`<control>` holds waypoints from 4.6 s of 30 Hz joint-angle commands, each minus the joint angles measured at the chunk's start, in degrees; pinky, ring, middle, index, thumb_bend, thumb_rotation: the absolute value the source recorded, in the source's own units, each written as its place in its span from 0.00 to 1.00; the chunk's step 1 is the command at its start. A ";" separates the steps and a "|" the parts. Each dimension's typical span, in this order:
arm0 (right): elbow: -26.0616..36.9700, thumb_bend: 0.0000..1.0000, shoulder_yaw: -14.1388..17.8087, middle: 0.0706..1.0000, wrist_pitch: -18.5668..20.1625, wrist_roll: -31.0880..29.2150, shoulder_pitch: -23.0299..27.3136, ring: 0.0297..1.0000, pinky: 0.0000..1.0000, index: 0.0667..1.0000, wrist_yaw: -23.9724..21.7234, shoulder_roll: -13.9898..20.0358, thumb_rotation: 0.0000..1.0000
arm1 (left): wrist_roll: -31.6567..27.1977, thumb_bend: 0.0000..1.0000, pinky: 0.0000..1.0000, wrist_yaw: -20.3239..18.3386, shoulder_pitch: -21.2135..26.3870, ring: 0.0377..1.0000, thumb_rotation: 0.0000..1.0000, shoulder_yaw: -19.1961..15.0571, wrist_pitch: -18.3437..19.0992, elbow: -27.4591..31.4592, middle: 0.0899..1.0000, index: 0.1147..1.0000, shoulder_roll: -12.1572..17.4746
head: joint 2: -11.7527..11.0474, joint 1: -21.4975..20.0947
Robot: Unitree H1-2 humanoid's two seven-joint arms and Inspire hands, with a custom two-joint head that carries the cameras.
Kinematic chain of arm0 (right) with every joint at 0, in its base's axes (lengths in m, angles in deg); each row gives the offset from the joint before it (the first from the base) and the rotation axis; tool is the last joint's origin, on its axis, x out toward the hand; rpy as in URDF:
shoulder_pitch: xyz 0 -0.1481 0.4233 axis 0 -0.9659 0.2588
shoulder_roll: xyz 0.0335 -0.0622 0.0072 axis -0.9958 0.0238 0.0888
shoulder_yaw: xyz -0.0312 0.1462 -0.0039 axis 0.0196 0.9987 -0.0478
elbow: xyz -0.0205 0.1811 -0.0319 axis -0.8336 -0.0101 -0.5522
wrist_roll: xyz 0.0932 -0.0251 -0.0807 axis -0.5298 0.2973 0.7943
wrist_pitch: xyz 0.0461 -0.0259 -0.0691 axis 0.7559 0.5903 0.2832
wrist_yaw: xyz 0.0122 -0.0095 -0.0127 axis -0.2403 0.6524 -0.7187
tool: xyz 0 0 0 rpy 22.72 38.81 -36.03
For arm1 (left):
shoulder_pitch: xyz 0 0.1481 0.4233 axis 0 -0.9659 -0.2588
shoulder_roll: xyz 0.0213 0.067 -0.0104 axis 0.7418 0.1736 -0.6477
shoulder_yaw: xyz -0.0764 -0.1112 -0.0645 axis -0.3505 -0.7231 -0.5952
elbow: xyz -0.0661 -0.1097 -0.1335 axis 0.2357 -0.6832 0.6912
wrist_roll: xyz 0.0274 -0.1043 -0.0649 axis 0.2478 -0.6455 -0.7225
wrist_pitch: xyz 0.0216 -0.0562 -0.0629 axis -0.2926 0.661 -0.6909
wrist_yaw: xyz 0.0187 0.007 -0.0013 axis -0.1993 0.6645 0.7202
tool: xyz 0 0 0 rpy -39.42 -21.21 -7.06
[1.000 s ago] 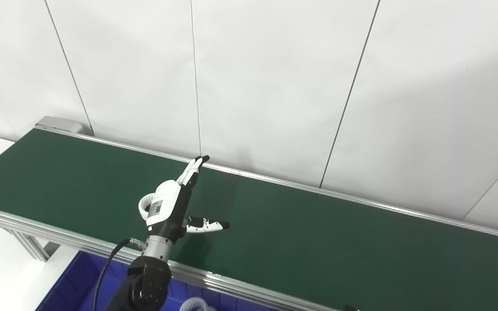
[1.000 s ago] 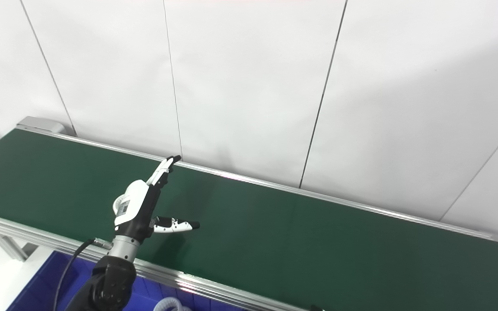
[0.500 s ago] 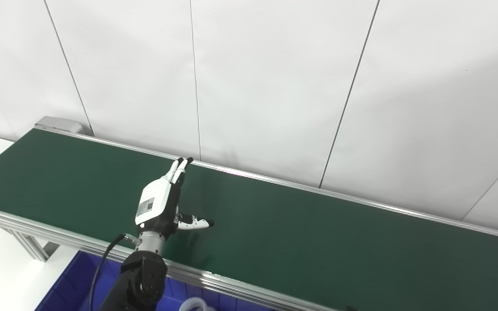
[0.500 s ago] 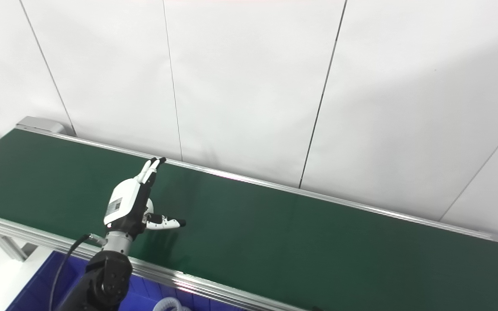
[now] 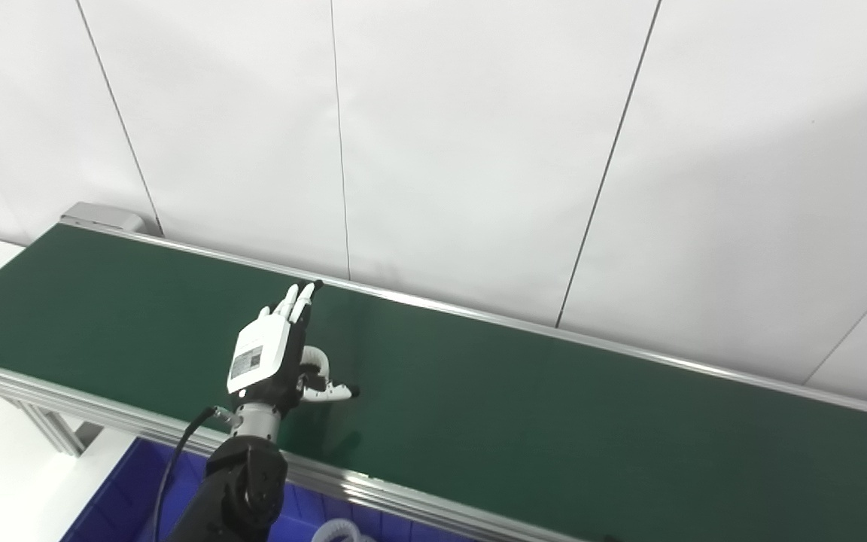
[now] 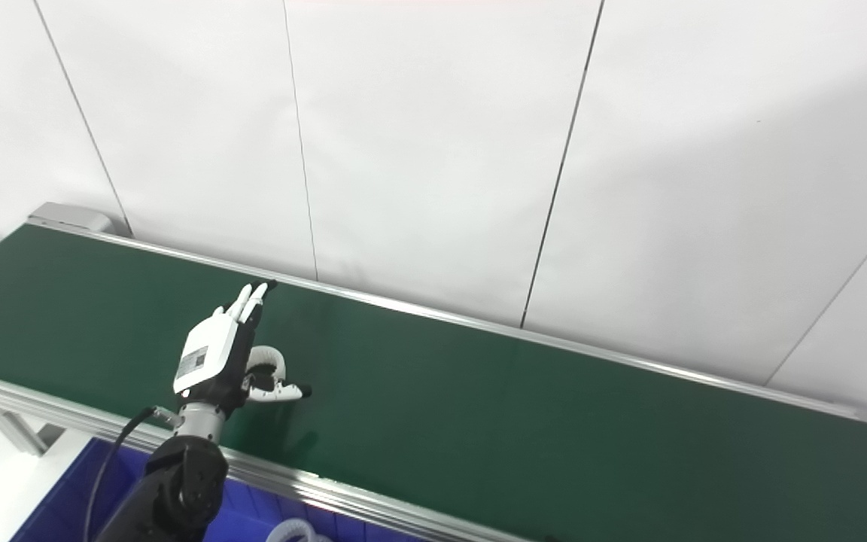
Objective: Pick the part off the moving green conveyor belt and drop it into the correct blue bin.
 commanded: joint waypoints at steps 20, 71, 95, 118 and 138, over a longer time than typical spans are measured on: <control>2.32 0.66 0.03 0.81 -3.22 -0.21 -0.33 0.76 0.62 0.83 0.27 -0.18 0.26 | -3.25 0.60 0.67 2.55 5.53 0.82 0.00 4.25 -0.44 -10.06 0.93 0.87 1.05 | 0.56 -0.30; 11.31 0.70 -0.43 0.81 0.73 2.94 -3.62 0.76 0.66 0.83 -0.01 -2.46 0.31 | -19.70 0.49 0.28 -5.15 -13.49 0.36 0.00 -0.07 -20.26 32.55 0.42 0.47 0.44 | 15.73 -15.22; 12.29 0.73 -1.16 0.85 3.14 5.49 -3.02 0.81 0.72 0.87 0.10 -4.70 0.53 | -29.73 0.49 0.28 -11.54 -21.25 0.36 0.00 1.93 -34.48 19.87 0.41 0.46 -0.02 | 24.83 -23.95; 15.49 0.74 -1.36 0.83 6.86 4.91 -2.89 0.79 0.71 0.87 -0.60 -3.93 0.52 | -25.89 0.49 0.35 -13.64 -25.07 0.39 0.00 8.11 -34.50 8.89 0.42 0.45 6.32 | 27.68 -22.53; 15.28 0.74 -1.36 0.84 6.62 4.46 -2.98 0.80 0.72 0.87 -0.55 -3.79 0.52 | -33.08 0.97 0.82 -4.72 -23.97 0.89 0.59 17.62 -34.54 12.64 0.94 0.95 11.73 | 27.09 -22.61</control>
